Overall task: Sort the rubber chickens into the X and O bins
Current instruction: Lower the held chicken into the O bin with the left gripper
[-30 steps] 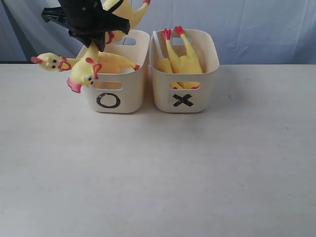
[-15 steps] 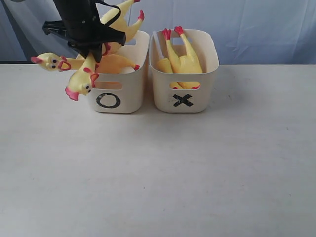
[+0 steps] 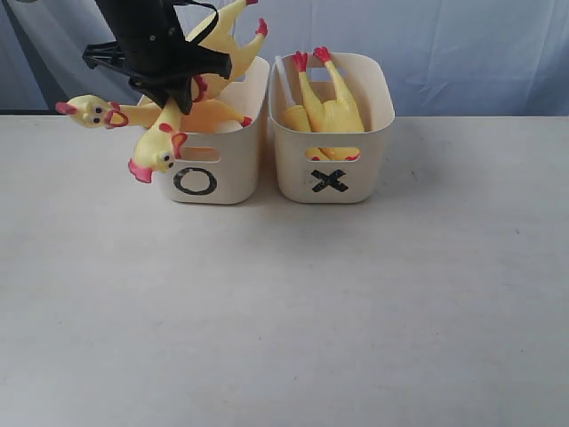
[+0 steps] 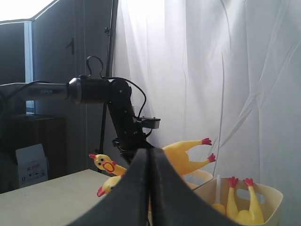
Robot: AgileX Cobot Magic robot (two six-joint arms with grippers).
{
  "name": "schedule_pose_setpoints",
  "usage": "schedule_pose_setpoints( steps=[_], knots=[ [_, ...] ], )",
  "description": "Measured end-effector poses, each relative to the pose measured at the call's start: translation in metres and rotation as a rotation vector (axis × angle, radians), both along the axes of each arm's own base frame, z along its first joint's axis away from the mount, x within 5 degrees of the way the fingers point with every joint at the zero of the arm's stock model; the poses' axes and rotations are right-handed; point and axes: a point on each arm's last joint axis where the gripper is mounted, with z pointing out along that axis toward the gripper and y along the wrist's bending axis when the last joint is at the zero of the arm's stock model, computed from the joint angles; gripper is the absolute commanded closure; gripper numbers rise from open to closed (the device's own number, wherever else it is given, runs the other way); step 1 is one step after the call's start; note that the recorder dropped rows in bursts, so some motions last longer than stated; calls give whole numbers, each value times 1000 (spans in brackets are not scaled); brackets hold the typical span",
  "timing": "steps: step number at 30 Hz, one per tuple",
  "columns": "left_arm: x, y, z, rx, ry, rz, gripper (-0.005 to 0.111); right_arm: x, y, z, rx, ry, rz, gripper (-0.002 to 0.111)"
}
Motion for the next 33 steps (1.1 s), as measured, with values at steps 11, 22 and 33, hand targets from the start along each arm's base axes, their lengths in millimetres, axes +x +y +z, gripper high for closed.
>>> schedule_pose_setpoints(
  steps=[11, 22, 33],
  knots=[
    [-7, 2, 13, -17, -16, 1, 107, 0, 0, 0, 0, 0, 0, 109],
    [-14, 4, 6, -5, 17, 1, 107, 0, 0, 0, 0, 0, 0, 109],
    [-14, 5, 6, 4, 16, 2, 88, 0, 0, 0, 0, 0, 0, 109]
  ],
)
